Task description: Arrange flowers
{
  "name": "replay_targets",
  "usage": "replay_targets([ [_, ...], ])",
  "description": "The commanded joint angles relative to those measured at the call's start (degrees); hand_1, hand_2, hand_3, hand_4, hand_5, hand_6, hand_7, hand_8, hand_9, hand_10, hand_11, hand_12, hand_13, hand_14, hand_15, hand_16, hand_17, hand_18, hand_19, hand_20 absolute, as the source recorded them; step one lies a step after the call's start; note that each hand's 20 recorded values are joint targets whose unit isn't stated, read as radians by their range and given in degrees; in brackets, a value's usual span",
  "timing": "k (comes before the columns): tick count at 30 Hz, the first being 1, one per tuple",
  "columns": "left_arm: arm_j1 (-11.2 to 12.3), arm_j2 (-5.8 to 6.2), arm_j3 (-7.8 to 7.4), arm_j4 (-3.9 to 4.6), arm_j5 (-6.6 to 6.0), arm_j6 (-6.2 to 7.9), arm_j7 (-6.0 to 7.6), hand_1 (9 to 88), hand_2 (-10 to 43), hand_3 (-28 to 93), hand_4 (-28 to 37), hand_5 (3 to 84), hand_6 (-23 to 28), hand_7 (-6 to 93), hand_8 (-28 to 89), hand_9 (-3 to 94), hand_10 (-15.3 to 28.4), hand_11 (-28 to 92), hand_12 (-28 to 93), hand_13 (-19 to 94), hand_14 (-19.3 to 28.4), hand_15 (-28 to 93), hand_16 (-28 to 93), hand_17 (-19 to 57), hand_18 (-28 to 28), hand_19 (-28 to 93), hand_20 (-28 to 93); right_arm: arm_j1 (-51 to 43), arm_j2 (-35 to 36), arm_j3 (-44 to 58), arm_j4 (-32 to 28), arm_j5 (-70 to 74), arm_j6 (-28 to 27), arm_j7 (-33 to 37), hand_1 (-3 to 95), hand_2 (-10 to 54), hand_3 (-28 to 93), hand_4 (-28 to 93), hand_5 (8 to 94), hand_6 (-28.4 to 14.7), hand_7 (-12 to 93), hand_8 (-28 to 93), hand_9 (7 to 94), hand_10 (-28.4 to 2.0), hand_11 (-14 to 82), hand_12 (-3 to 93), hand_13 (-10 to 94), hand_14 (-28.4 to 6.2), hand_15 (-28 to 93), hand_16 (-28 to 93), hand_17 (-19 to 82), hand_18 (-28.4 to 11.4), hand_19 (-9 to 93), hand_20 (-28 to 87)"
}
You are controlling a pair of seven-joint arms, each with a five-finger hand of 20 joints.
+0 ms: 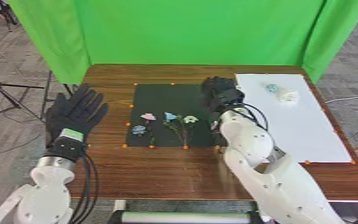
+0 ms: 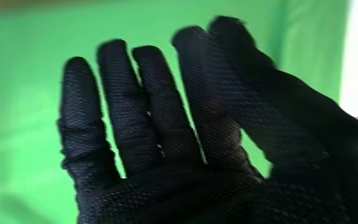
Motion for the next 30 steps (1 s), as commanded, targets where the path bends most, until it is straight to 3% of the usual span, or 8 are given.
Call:
replay_targets([
  [1,2.09,0.1,-0.71,-1.29,1.84,-2.0,0.93,27.1,17.6,72,-28.3,44.4,6.4,21.1,-11,42.0,14.2,25,12,30,15.8,47,-7,-4.2,15.4,42,12,-3.99,11.55,13.46,0.51,6.53,-8.05,9.8,41.7,-8.9,84,-28,49.7,-6.4,20,-13,47.2,-17.7,12.0,13.1,37,-16.2,35,8,22,-20.9,68,19],
  [7,2.81,-0.43,-0.46,-1.55,0.99,-0.47,1.72,27.1,17.4,72,-28.3,43.9,6.3,20.8,-11,41.6,14.2,25,12,30,15.9,47,-7,-4.3,15.4,42,12,-2.78,13.7,15.83,6.75,7.48,-2.57,9.36,28.5,1.5,81,-25,31.8,-13.1,11,-9,28.4,-23.9,9.3,12.2,19,-20.3,32,4,16,-21.9,62,13],
  [10,2.79,-0.43,0.08,-1.52,1.33,-1.37,1.89,27.1,17.2,72,-28.3,42.9,6.2,20.8,-11,40.2,13.9,24,12,30,15.9,46,-7,-4.3,15.5,42,12,-0.8,14.64,15.48,10.98,9.49,1.92,6.41,28.6,1.4,82,-25,35.1,-11.5,13,-9,28.0,-22.8,9.0,11.9,18,-19.4,31,3,13,-20.3,59,12],
  [20,2.13,-0.96,0.68,-0.75,3.84,-2.95,1.32,31.5,14.0,74,-26.8,44.0,6.6,21.6,-11,39.9,13.2,25,12,30,15.5,46,-7,-4.3,15.4,42,12,6.29,15.62,10.94,20.42,5.78,-7.32,0.0,30.6,-0.5,84,-27,35.7,-8.2,15,-12,26.4,-17.1,9.1,9.0,17,-16.1,27,1,11,-18.7,53,12],
  [24,1.94,-0.59,1.49,-0.98,3.59,-1.01,1.75,33.1,12.6,74,-25.0,44.6,6.6,21.9,-11,40.2,13.1,25,12,30,15.4,46,-7,-4.1,15.3,42,12,7.83,15.0,9.44,22.42,6.26,-8.73,0.58,31.9,1.0,85,-27,33.6,-8.5,14,-12,25.0,-16.4,9.5,8.0,17,-15.3,26,0,11,-18.5,52,12],
  [25,2.12,-1.88,0.93,-0.88,4.43,-1.74,0.49,33.8,11.9,74,-24.5,44.6,6.5,21.9,-11,40.2,13.1,25,12,30,15.3,46,-7,-4.1,15.3,42,12,7.66,14.95,9.25,22.53,6.21,-8.64,0.98,33.2,1.4,85,-27,33.5,-8.5,14,-12,25.4,-16.2,10.0,8.0,17,-15.3,26,0,11,-18.4,52,12],
  [28,2.25,-2.13,1.06,-0.64,4.17,-2.21,0.02,34.6,11.1,73,-23.8,44.3,6.3,22.2,-11,40.2,13.0,25,12,30,15.1,46,-7,-4.1,15.2,42,12,7.44,14.39,8.85,22.85,5.35,-10.3,1.82,37.4,2.9,85,-28,37.9,-6.1,18,-14,32.3,-13.5,13.0,7.7,22,-14.5,29,1,13,-18.5,55,14],
  [30,1.55,-1.63,1.92,-0.54,0.57,-2.02,1.55,34.5,10.6,73,-23.1,44.4,6.4,22.4,-12,40.3,13.0,25,12,30,15.1,47,-7,-4.0,15.2,42,12,7.83,14.16,8.18,23.72,5.0,-10.65,2.59,43.9,7.1,81,-28,48.3,-0.3,22,-16,43.1,-10.2,13.5,8.2,30,-12.4,29,3,16,-18.1,58,16],
])
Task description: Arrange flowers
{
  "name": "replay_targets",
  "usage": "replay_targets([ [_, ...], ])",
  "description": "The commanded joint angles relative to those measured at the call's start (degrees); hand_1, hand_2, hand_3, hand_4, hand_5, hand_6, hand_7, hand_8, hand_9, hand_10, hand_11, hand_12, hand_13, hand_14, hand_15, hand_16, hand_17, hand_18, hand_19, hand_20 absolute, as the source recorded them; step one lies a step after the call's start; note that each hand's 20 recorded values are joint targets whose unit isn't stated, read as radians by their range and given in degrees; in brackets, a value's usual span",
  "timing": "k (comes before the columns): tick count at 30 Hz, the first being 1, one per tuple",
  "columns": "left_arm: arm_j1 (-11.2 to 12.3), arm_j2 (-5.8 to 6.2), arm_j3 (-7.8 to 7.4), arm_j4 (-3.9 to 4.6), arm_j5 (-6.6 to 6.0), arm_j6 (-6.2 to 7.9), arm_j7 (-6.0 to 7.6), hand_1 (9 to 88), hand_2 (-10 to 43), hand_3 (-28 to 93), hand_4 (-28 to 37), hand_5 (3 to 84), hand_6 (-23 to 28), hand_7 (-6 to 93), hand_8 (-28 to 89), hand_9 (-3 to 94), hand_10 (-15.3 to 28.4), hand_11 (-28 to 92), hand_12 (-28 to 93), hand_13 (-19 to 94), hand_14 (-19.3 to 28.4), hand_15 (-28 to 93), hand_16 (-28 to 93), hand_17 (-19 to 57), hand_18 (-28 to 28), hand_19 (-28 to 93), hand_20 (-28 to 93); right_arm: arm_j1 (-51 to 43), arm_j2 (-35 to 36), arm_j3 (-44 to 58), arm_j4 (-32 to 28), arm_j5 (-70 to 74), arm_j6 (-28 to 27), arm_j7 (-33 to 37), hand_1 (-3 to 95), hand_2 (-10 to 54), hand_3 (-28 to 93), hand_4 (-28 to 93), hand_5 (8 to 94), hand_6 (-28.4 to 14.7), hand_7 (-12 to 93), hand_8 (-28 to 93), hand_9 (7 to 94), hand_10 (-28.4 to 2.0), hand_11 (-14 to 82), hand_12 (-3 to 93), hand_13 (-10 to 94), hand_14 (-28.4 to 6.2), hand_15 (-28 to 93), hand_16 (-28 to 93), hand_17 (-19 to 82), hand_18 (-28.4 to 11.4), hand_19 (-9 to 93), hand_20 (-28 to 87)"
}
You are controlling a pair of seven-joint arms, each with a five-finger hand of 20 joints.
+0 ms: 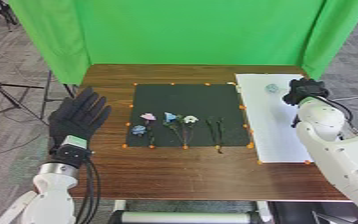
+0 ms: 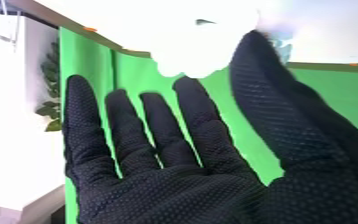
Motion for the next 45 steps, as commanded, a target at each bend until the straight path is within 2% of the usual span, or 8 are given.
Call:
replay_targets([
  [1,-0.24,-1.52,0.45,0.34,-3.32,-1.36,-0.36,34.2,10.5,73,-22.9,44.6,6.4,22.3,-12,40.6,13.2,25,12,30,15.1,47,-7,-4.0,15.2,42,12,0.13,-1.16,-1.43,1.41,-2.23,-1.04,2.32,45.9,7.5,79,-28,51.2,0.9,23,-16,47.0,-9.4,13.6,9.0,33,-11.7,29,4,17,-17.7,59,17],
  [10,-0.36,-0.81,1.13,0.21,-3.37,-0.25,0.01,30.7,13.9,74,-24.7,44.9,6.6,21.2,-11,41.5,13.8,25,12,30,15.6,47,-7,-4.2,15.5,41,12,0.11,-1.75,-3.72,2.82,-2.64,3.24,1.72,60.2,-7.4,66,-28,64.1,3.0,39,-6,75.7,-7.0,9.8,37.3,55,-5.2,39,35,25,-16.9,69,29],
  [17,0.49,-1.14,0.34,-0.28,-3.05,0.59,-0.3,30.8,14.1,74,-25.5,44.9,6.5,21.0,-11,41.6,13.8,25,12,30,15.7,47,-7,-4.1,15.5,41,13,-3.48,-0.91,-1.6,-5.34,-3.53,9.03,5.11,59.4,-2.7,70,-28,63.2,2.3,46,4,77.4,-6.9,18.8,49.3,57,-6.1,47,41,26,-18.0,73,33],
  [21,1.32,-0.79,-0.48,-0.68,-4.28,2.75,0.56,30.9,14.1,74,-25.7,44.8,6.5,21.1,-11,41.7,13.8,25,12,30,15.7,47,-7,-4.1,15.4,41,13,-1.37,-2.57,-3.34,-11.44,-1.64,7.23,5.76,56.3,-0.8,76,-28,61.9,1.2,47,8,76.2,-7.9,20.3,48.8,56,-7.2,50,40,27,-19.1,75,34],
  [23,1.52,-1.13,-0.91,-0.34,-3.93,1.52,0.02,30.8,14.2,73,-26.0,44.7,6.5,21.2,-11,41.8,13.8,25,12,30,15.7,47,-7,-4.1,15.5,42,13,-0.64,-2.76,-3.93,-15.43,-1.06,3.58,5.24,55.5,1.7,77,-28,59.1,0.2,49,12,74.6,-8.7,20.0,47.6,55,-8.0,50,38,26,-19.3,75,34],
  [31,0.98,-0.95,-0.62,-0.74,-4.53,3.5,-0.08,30.2,14.7,73,-26.8,44.7,6.5,21.3,-11,41.9,13.9,26,12,30,15.7,47,-7,-4.2,15.5,42,13,1.11,-5.78,-8.72,-21.56,1.58,-0.01,-0.1,54.3,3.9,79,-28,57.1,-0.4,52,12,73.1,-9.3,18.7,45.8,53,-9.5,50,36,26,-19.8,76,34],
  [35,0.86,-0.88,-0.69,0.11,-2.4,0.11,-1.01,29.8,15.4,73,-27.4,44.9,6.6,21.2,-11,42.1,14.1,26,12,30,15.8,47,-7,-4.2,15.5,42,13,1.36,-7.56,-10.44,-20.45,-1.32,-1.35,-5.6,54.1,4.0,79,-28,57.0,-0.6,52,12,71.8,-9.8,17.3,45.1,52,-9.4,49,35,25,-19.7,75,34],
  [45,0.59,-0.71,-0.79,0.05,-2.44,0.3,-1.01,29.4,16.0,73,-28.2,44.2,6.5,21.0,-11,41.5,14.1,25,12,30,15.8,47,-7,-4.2,15.4,42,13,0.71,-9.39,-10.07,-21.37,-1.94,-16.42,-7.34,52.5,3.5,81,-28,57.3,-1.1,54,11,56.6,-15.0,16.1,17.1,44,-13.1,39,17,22,-18.4,66,27],
])
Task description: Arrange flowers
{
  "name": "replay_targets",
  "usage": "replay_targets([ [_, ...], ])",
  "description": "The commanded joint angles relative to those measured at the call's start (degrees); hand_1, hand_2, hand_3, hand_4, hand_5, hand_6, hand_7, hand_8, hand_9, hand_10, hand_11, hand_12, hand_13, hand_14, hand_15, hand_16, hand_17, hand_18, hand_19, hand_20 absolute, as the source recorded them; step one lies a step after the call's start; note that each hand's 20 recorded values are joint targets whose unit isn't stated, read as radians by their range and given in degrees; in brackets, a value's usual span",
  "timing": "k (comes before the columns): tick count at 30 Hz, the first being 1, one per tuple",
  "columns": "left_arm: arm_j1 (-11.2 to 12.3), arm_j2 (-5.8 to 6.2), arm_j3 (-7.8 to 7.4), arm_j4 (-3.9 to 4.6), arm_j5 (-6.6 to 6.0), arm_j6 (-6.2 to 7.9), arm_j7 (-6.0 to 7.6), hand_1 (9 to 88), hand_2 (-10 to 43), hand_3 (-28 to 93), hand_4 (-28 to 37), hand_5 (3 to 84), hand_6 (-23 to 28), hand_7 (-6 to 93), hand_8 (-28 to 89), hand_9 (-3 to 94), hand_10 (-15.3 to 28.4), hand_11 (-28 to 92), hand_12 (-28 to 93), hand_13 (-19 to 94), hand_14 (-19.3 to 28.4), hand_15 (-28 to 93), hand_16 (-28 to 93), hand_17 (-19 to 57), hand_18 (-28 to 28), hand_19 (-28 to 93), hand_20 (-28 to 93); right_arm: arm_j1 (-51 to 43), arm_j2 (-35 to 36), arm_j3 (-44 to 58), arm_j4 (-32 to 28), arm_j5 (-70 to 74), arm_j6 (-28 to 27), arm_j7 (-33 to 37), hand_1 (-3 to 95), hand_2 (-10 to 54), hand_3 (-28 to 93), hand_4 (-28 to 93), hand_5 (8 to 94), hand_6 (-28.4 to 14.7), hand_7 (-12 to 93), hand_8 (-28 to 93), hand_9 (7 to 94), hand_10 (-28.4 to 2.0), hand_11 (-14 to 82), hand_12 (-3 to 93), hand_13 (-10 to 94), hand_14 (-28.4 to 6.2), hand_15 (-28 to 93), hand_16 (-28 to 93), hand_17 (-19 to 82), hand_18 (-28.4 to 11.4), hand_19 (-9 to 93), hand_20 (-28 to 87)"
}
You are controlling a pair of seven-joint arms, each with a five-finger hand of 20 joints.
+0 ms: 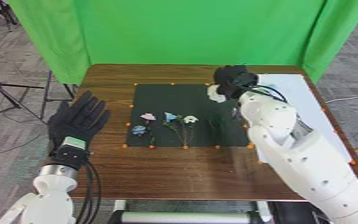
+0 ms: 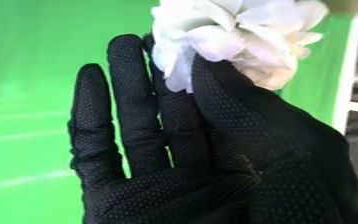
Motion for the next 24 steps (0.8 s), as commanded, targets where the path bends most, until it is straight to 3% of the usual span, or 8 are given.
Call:
replay_targets([
  [1,0.03,0.1,-0.22,-0.19,0.11,-0.39,-0.17,29.4,16.0,73,-28.2,44.2,6.4,21.0,-11,41.5,14.0,25,12,30,15.8,47,-7,-4.3,15.5,42,13,-1.14,-1.2,0.26,-1.2,-0.15,-11.29,0.52,52.5,3.5,81,-28,57.5,-1.4,53,11,55.9,-15.3,15.4,16.7,43,-13.6,39,16,21,-18.4,65,26],
  [4,0.1,0.65,0.07,-0.21,-0.48,-0.36,0.38,29.4,16.1,73,-28.2,44.3,6.5,20.9,-11,41.5,14.0,25,12,30,15.8,47,-7,-4.3,15.5,42,13,-1.38,-1.16,-0.25,-0.41,-0.29,-10.54,-0.3,52.6,3.4,81,-28,57.6,-1.5,53,11,53.8,-15.4,14.2,16.3,42,-13.9,37,15,20,-18.8,64,25],
  [7,-0.45,0.68,0.23,0.03,-0.39,-0.54,-0.05,29.3,16.1,73,-28.2,44.3,6.5,20.8,-11,41.5,14.0,25,13,30,15.7,47,-7,-4.3,15.5,42,13,-2.15,-1.17,-0.13,-0.25,-0.57,-10.68,-0.23,52.6,3.5,81,-28,57.3,-1.5,53,11,53.5,-15.5,14.1,16.1,42,-13.9,37,15,20,-18.8,64,25],
  [11,-0.49,0.89,0.3,-0.05,-1.16,0.44,0.28,29.2,16.3,73,-28.3,44.2,6.5,20.9,-11,41.6,14.0,25,13,30,15.8,47,-7,-4.3,15.5,42,13,-2.59,-1.29,-0.23,-0.06,-0.31,-10.69,-0.29,53.4,3.8,79,-28,55.8,-1.3,54,11,52.5,-14.8,14.0,16.1,42,-13.8,37,15,20,-18.8,65,25],
  [16,-0.56,0.5,0.04,0.05,-1.51,0.48,0.08,29.3,16.5,73,-28.3,44.5,6.5,21.1,-11,41.8,14.1,26,13,30,15.7,47,-7,-4.3,15.5,42,13,-2.87,-0.74,-0.55,0.45,-0.67,-11.69,-1.74,53.7,3.9,78,-28,54.8,-0.9,55,9,52.1,-14.6,14.0,16.2,41,-13.6,37,14,20,-18.8,65,25],
  [19,-0.11,0.55,-0.7,-0.2,-1.67,0.76,0.93,29.2,16.6,73,-28.3,44.6,6.6,21.3,-11,41.9,14.1,26,13,30,15.8,48,-7,-4.3,15.5,42,13,-2.9,-0.38,-0.76,0.77,-0.65,-11.13,-1.45,54.0,4.0,77,-28,54.0,-0.5,55,9,51.9,-14.4,14.0,16.2,41,-13.5,37,14,20,-18.6,65,25],
  [20,-0.14,0.26,-1.12,-0.17,-1.36,0.84,0.49,29.2,16.6,73,-28.3,44.6,6.6,21.3,-11,41.9,14.1,26,13,30,15.8,48,-7,-4.3,15.5,42,13,-3.08,-0.3,-0.59,0.79,-0.39,-10.82,-1.17,54.1,4.1,77,-28,53.9,-0.5,55,9,51.8,-14.4,14.0,16.2,41,-13.4,37,14,20,-18.6,64,25],
  [24,0.04,1.08,-1.5,-0.23,-2.42,0.93,1.92,29.2,16.7,73,-28.3,44.6,6.6,21.5,-11,41.9,14.2,27,13,30,15.8,48,-7,-4.3,15.5,42,13,-3.22,0.01,-0.42,0.49,-0.41,-10.58,-0.95,54.0,4.4,76,-28,52.6,-0.7,53,6,51.6,-14.5,14.0,16.3,41,-13.4,37,14,20,-18.6,64,25],
])
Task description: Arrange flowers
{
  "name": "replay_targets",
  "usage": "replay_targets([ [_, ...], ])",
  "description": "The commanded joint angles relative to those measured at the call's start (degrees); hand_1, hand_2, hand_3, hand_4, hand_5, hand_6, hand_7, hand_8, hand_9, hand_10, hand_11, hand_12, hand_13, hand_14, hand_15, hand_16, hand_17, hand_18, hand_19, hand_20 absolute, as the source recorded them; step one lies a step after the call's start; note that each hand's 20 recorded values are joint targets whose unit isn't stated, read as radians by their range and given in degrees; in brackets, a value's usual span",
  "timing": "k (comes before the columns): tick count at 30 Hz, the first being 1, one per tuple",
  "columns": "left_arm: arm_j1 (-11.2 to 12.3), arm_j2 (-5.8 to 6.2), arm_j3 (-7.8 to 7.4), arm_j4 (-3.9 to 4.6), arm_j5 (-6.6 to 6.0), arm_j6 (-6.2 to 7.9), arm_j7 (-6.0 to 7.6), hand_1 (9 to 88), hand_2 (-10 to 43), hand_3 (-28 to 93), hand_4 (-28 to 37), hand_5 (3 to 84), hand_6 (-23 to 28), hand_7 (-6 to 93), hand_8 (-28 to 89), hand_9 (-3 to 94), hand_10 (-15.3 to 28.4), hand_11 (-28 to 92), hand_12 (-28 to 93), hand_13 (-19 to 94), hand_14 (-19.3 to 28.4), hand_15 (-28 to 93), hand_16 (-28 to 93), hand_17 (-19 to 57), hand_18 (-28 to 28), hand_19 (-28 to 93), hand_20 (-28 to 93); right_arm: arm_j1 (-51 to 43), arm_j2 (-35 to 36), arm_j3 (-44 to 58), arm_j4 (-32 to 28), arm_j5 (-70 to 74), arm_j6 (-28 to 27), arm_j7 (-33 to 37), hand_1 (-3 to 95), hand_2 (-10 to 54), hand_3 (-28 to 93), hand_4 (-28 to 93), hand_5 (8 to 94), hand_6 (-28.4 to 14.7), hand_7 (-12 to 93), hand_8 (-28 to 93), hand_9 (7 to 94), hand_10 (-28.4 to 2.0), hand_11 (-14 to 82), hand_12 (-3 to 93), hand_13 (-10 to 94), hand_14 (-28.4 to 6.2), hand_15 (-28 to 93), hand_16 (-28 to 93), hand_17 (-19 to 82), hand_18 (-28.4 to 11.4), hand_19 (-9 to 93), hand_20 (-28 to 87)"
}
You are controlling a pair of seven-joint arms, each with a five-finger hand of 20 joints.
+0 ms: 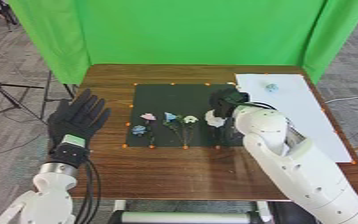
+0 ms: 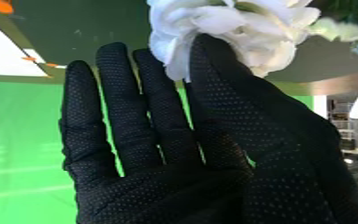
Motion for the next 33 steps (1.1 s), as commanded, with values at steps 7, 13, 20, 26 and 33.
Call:
replay_targets([
  [7,0.88,0.32,-1.7,-0.52,-1.61,1.17,1.69,29.1,18.2,73,-28.3,44.9,6.3,22.1,-11,42.3,13.9,27,13,30,15.8,48,-7,-4.2,15.5,42,13,-0.95,0.72,0.33,-0.39,-0.59,-0.85,0.07,49.5,1.7,80,-28,47.9,-3.3,43,2,47.8,-15.8,15.1,16.5,39,-14.2,40,14,20,-19.3,65,24],
  [13,1.06,0.23,-2.19,-0.69,-1.24,1.35,1.94,29.7,20.9,73,-28.3,45.4,6.0,22.6,-12,43.0,13.5,27,13,31,15.8,49,-7,-4.1,15.7,43,13,-2.12,1.97,0.98,-1.81,-0.53,1.08,-0.31,43.0,-0.1,87,-28,43.6,-4.8,39,-16,43.9,-17.2,16.3,16.9,35,-15.7,43,12,19,-20.0,67,23],
  [20,0.8,-0.19,-1.83,-0.67,-1.63,1.7,2.15,29.0,18.4,73,-28.3,42.0,5.5,22.4,-12,42.7,13.4,26,13,30,15.5,48,-7,-4.1,15.7,43,13,-3.7,2.45,3.21,-3.85,-1.17,-0.93,-0.86,34.4,-1.7,85,-28,38.0,-8.5,32,-13,39.8,-19.0,17.1,17.3,32,-16.8,43,11,18,-20.2,67,22],
  [26,1.22,-0.03,-1.99,-0.81,-1.63,1.58,2.66,29.0,18.0,73,-28.3,41.5,5.6,22.4,-12,42.5,13.3,26,13,30,15.5,48,-7,-4.1,15.7,43,12,-5.96,4.29,5.45,-5.85,-3.15,5.57,-1.84,33.2,-2.5,85,-28,36.6,-9.2,25,-12,37.9,-19.6,15.7,17.0,31,-17.3,43,11,18,-20.5,67,21],
  [33,-1.31,-0.72,-1.2,1.07,0.6,-0.16,-0.66,28.9,17.6,73,-28.3,41.9,5.7,22.5,-12,41.7,13.4,26,13,29,15.3,47,-7,-4.1,15.6,42,12,-6.01,4.72,11.46,-4.04,2.05,15.39,4.49,29.3,-1.7,83,-28,35.0,-8.7,21,-11,36.5,-19.5,14.1,16.7,31,-17.2,38,10,18,-19.5,63,19],
])
